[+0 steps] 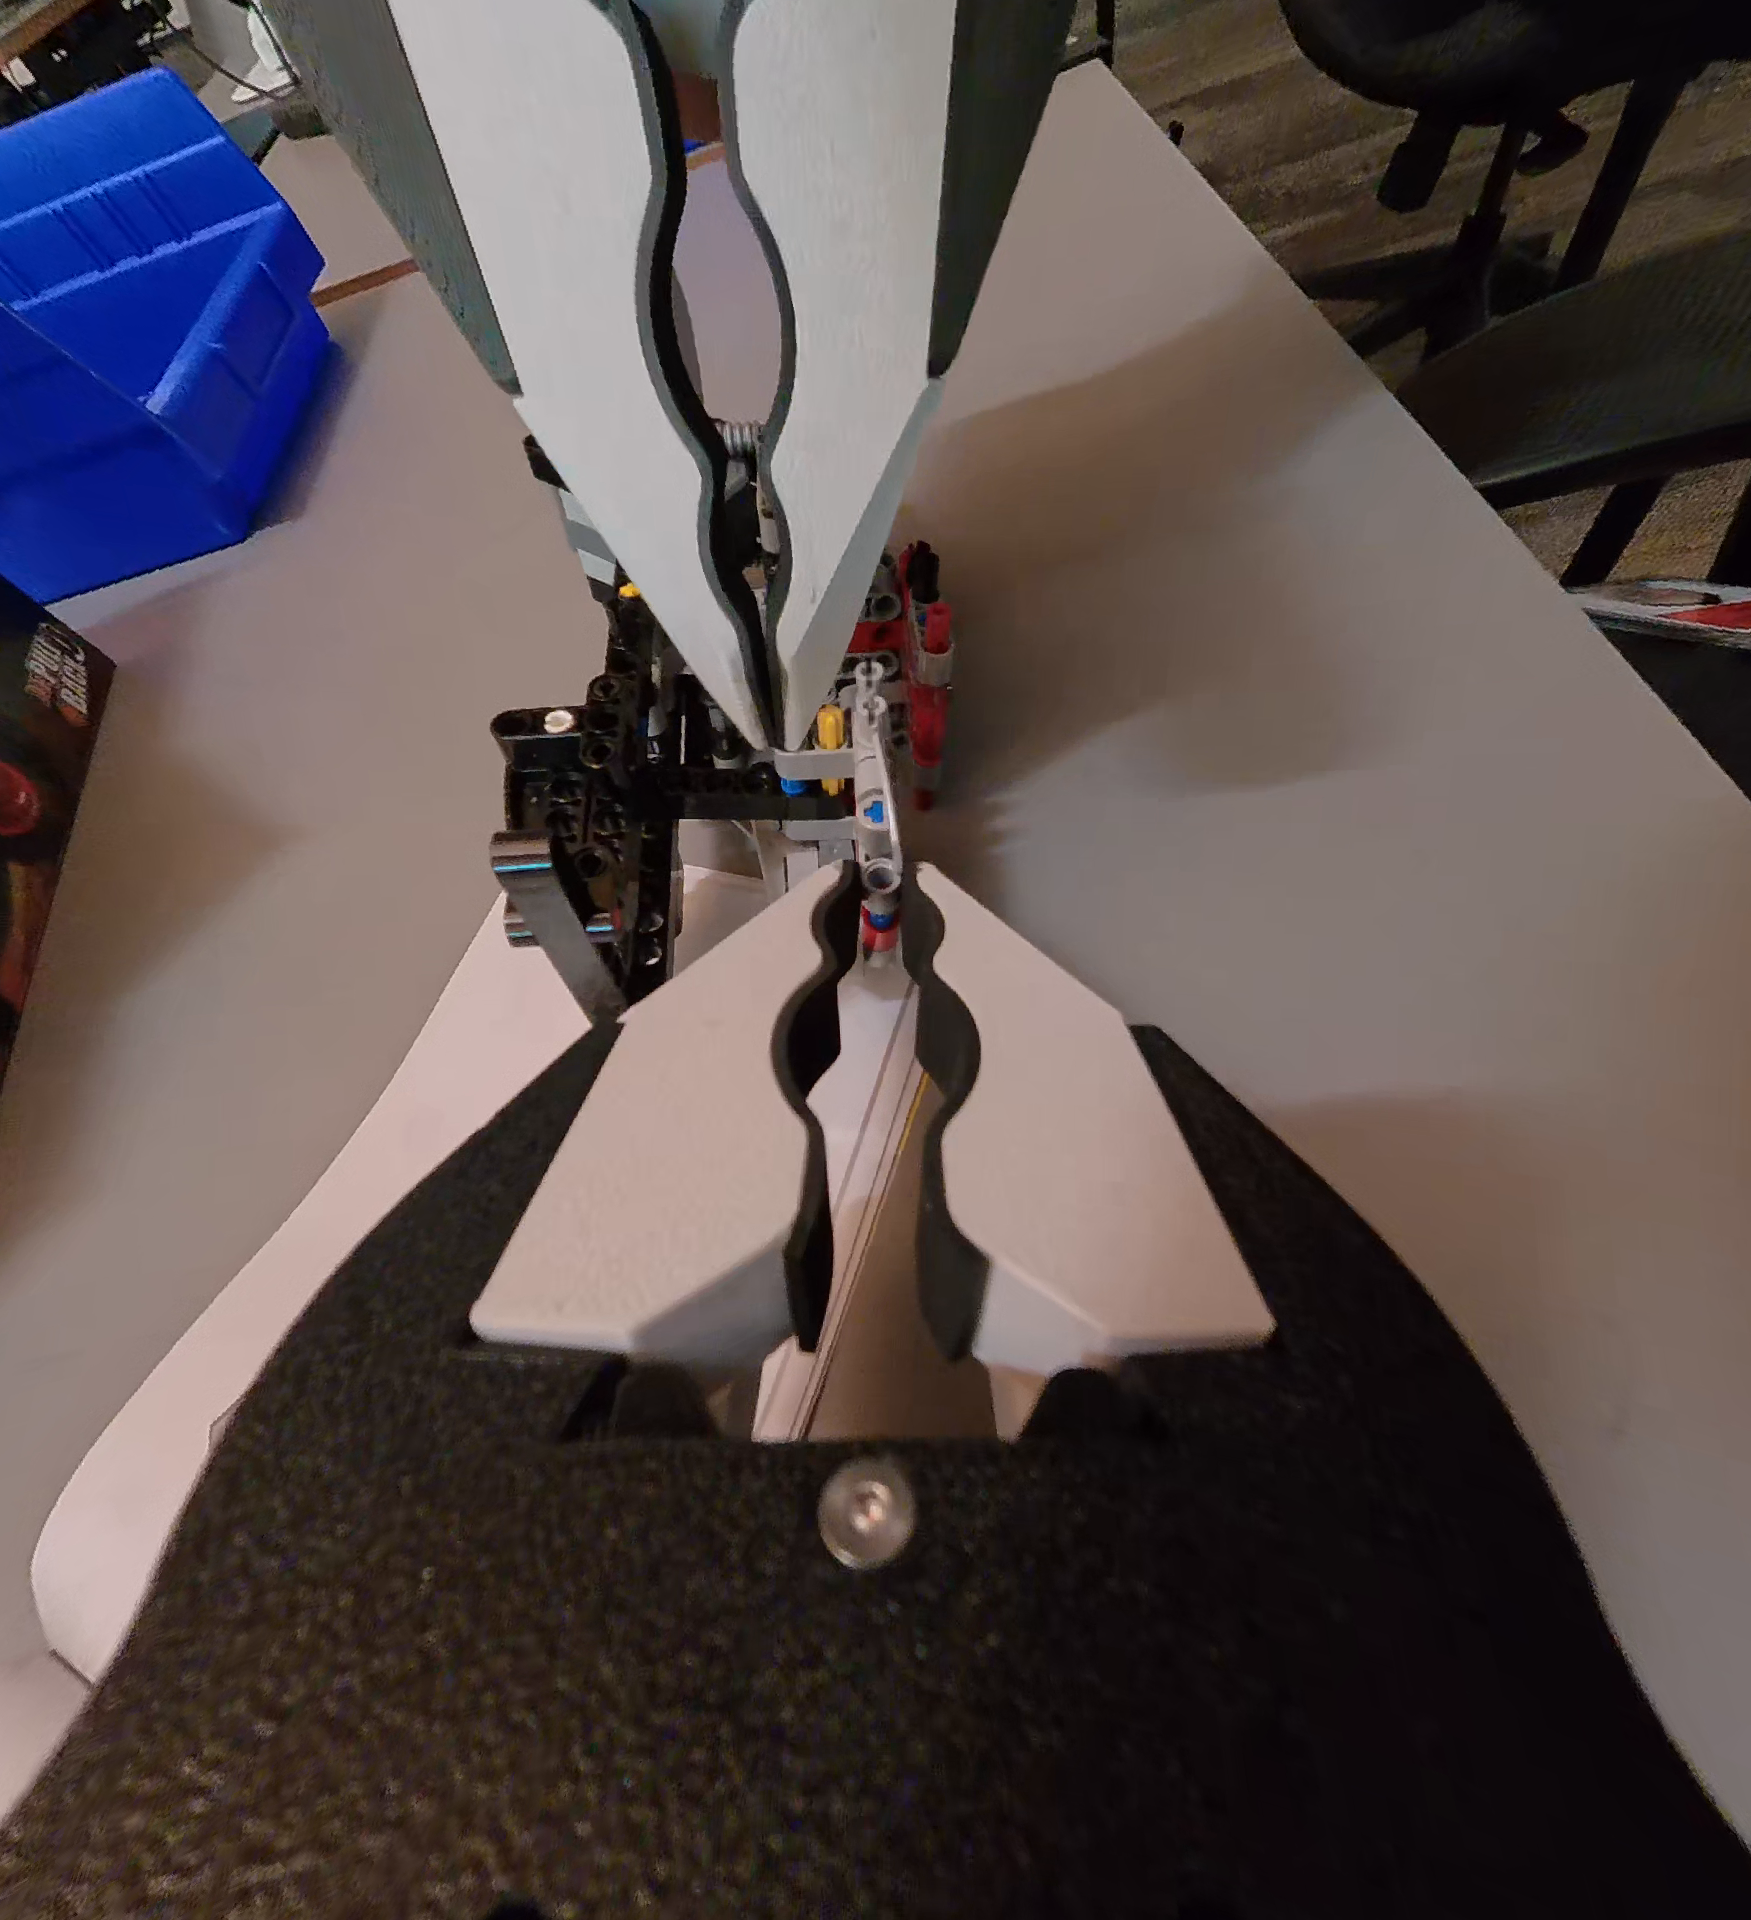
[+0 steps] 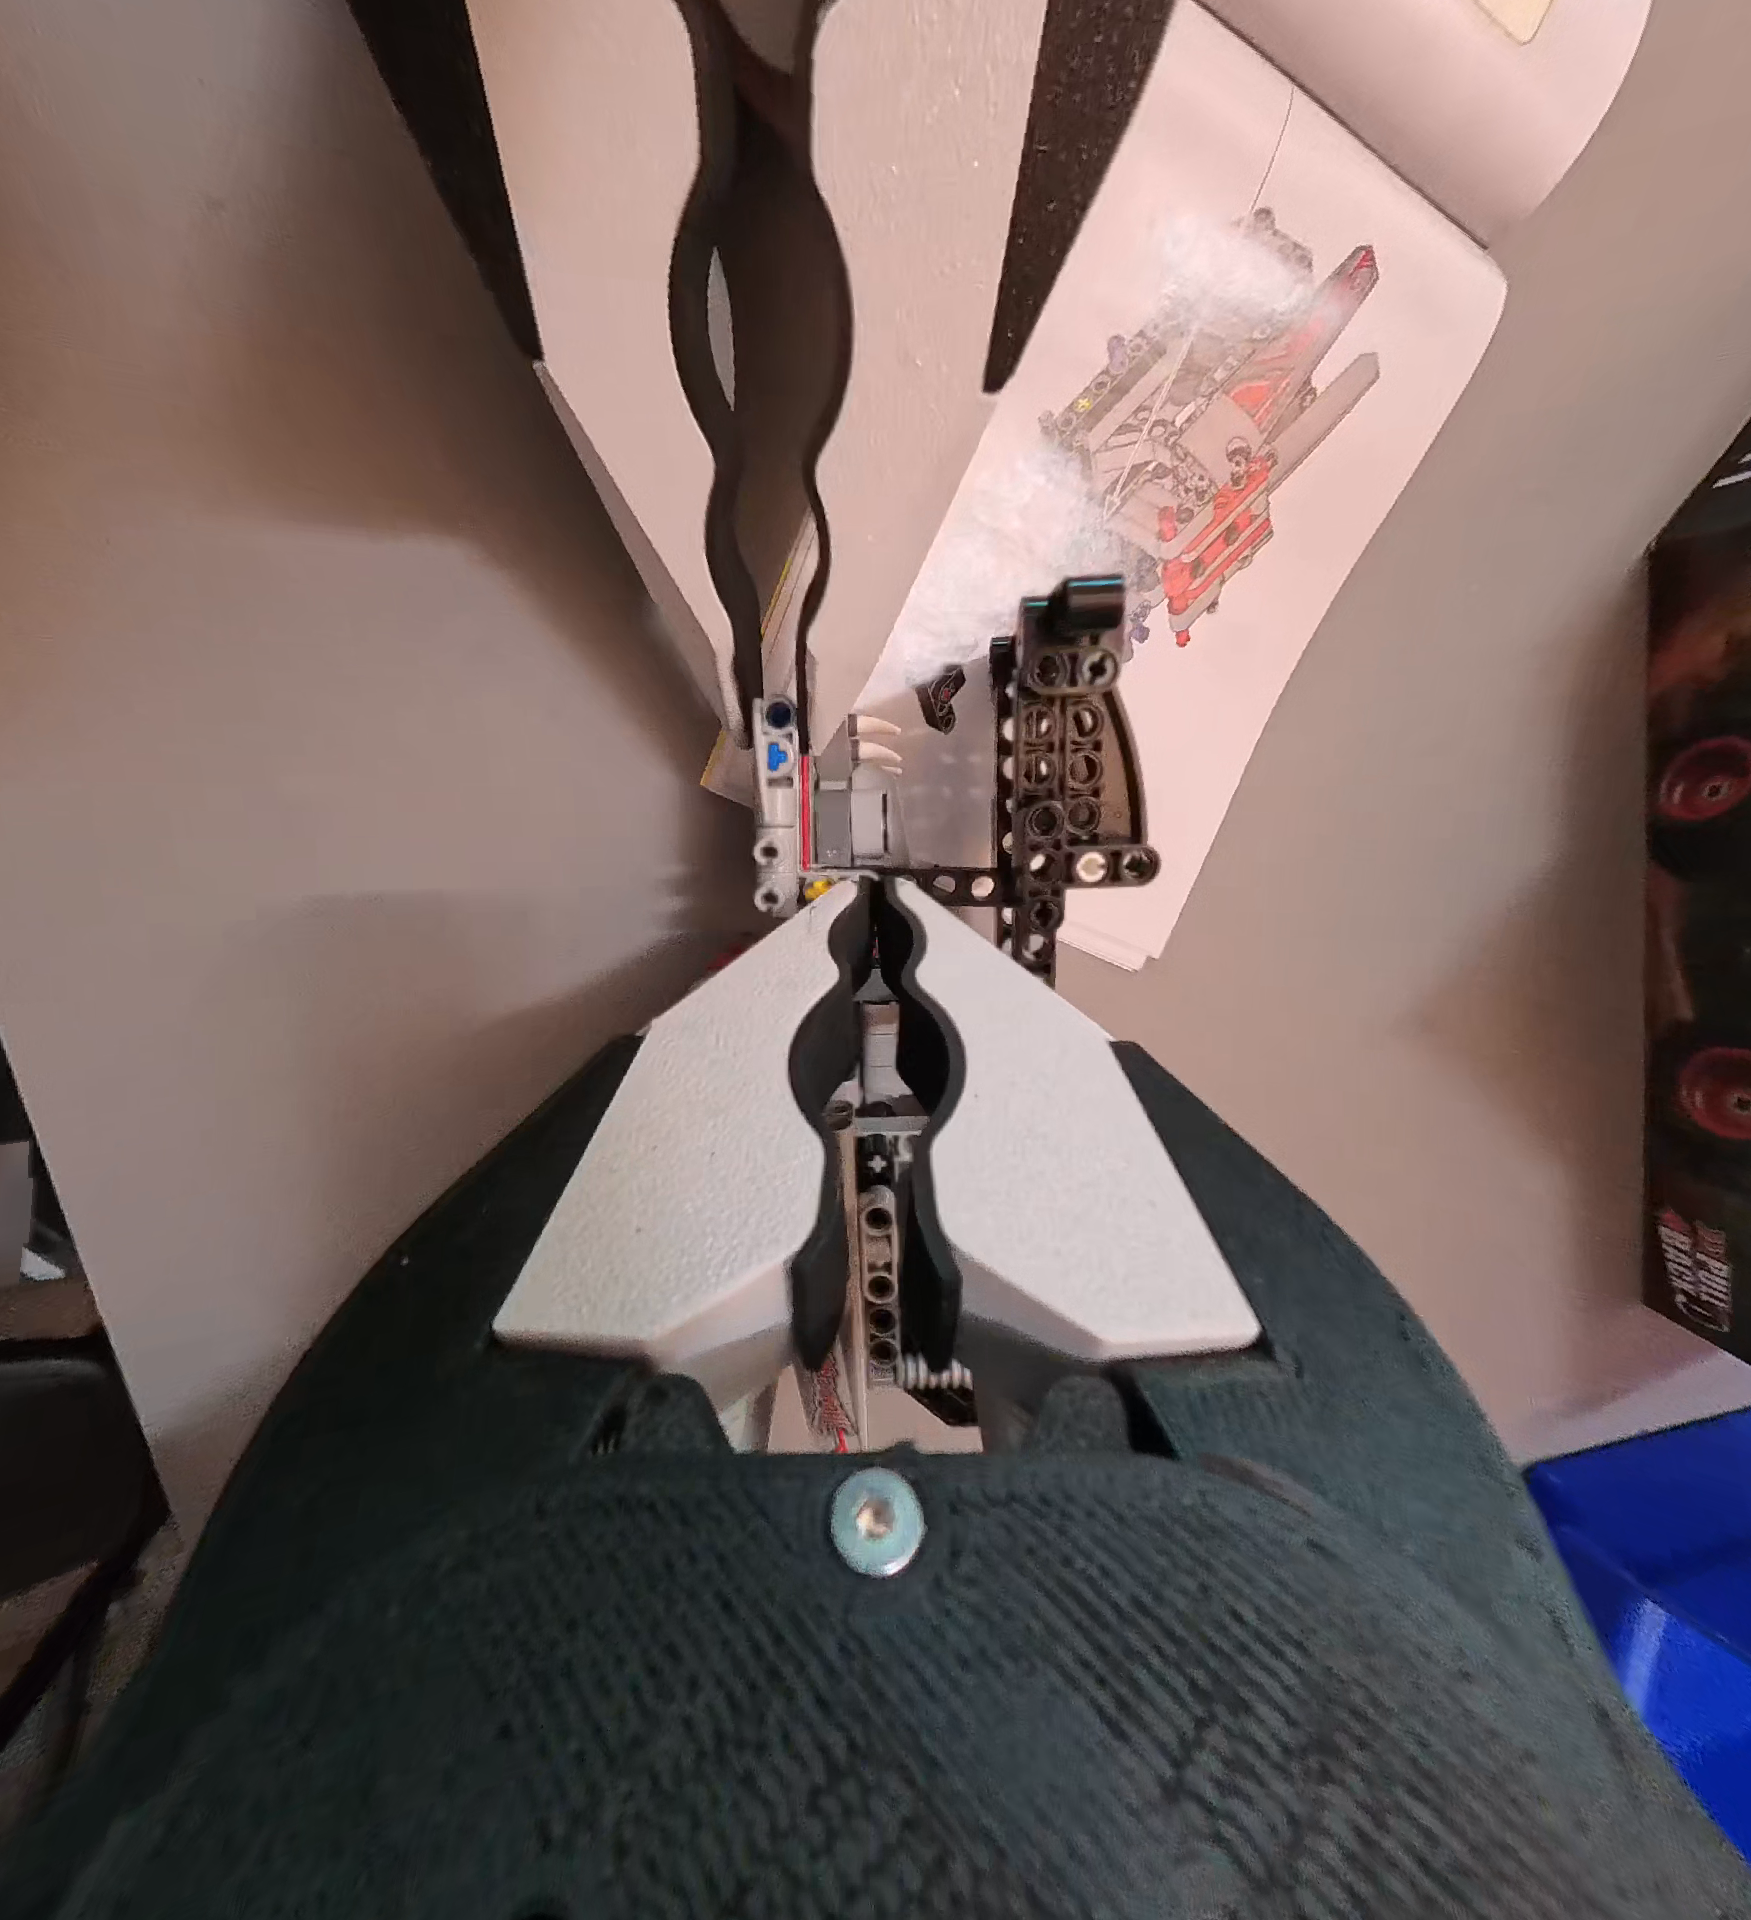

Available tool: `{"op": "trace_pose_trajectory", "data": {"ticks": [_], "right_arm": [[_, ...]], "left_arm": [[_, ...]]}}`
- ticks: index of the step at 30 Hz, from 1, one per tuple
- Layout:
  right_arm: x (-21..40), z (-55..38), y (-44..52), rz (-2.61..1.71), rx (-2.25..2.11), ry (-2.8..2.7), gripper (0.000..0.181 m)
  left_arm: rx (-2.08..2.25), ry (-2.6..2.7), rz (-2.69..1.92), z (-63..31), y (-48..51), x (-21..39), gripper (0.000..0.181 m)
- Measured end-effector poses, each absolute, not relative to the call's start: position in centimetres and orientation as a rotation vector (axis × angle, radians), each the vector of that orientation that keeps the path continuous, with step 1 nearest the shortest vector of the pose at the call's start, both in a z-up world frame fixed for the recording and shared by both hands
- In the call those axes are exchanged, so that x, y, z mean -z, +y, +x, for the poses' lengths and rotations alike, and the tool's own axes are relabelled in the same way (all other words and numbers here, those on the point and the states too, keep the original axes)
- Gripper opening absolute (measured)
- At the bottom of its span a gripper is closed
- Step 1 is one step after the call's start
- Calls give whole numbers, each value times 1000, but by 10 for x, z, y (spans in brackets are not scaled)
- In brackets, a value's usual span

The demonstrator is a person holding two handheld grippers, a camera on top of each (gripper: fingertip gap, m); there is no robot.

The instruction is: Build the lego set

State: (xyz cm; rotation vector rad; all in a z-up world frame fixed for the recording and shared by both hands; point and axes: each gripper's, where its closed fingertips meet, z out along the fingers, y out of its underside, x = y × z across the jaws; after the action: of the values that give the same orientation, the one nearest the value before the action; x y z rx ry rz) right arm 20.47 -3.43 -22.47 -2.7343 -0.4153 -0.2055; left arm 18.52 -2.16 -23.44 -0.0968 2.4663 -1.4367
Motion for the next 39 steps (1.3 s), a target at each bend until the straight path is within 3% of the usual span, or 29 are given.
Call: {"op": "trace_pose_trajectory", "data": {"ticks": [39], "right_arm": [[225, 203, -32, -2766, 390, -557, 0]], "left_arm": [[1444, 2438, -138, 183, -23, 232, 6]]}}
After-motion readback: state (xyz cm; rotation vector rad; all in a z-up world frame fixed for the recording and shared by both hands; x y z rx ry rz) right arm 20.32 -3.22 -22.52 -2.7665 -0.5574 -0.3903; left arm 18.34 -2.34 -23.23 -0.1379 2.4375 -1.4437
